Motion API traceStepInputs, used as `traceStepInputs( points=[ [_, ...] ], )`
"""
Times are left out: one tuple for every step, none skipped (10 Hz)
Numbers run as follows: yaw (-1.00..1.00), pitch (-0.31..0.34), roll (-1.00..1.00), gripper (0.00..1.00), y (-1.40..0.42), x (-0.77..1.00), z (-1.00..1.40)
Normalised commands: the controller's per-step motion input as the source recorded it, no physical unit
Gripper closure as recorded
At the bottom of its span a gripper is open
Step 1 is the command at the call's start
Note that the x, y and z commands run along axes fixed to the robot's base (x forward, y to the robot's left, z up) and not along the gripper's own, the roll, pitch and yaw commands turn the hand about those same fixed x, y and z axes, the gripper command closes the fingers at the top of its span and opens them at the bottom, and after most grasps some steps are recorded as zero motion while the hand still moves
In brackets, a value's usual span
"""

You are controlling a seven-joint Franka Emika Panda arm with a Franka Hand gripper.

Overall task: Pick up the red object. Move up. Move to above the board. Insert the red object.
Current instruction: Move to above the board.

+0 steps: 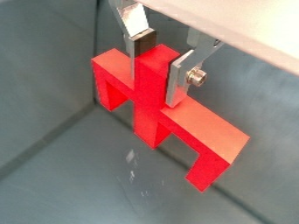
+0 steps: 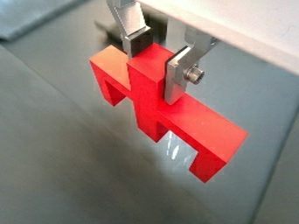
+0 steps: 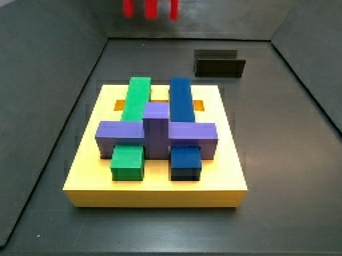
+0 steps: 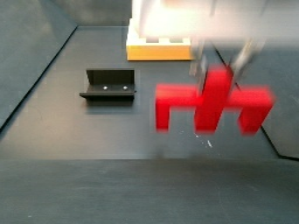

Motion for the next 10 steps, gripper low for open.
traceStepInputs(
  points=[
    [0.00, 0.013, 0.01, 1.00, -0.01, -0.05, 1.40],
    [0.00, 0.023, 0.01, 1.00, 0.00, 0.01, 1.40],
    [0.00, 0.071, -0.01, 1.00, 0.02, 0.03, 0.92],
    [-0.01, 0.091, 0.01, 1.00, 0.00, 0.02, 0.54],
    [0.26, 0.152, -0.11, 1.00, -1.40, 0.16, 0.13],
    [0.24, 0.125, -0.10, 1.00, -1.40, 0.16, 0.12],
    [0.15, 0.053, -0.02, 1.00, -1.40, 0.15, 0.12],
    [0.08, 0.006, -0.03, 1.00, -1.40, 0.15, 0.12],
    [0.05, 0.009, -0.01, 1.00, -1.40, 0.15, 0.12],
    [0.03, 0.019, -0.01, 1.00, -1.40, 0.15, 0.12]
  ],
)
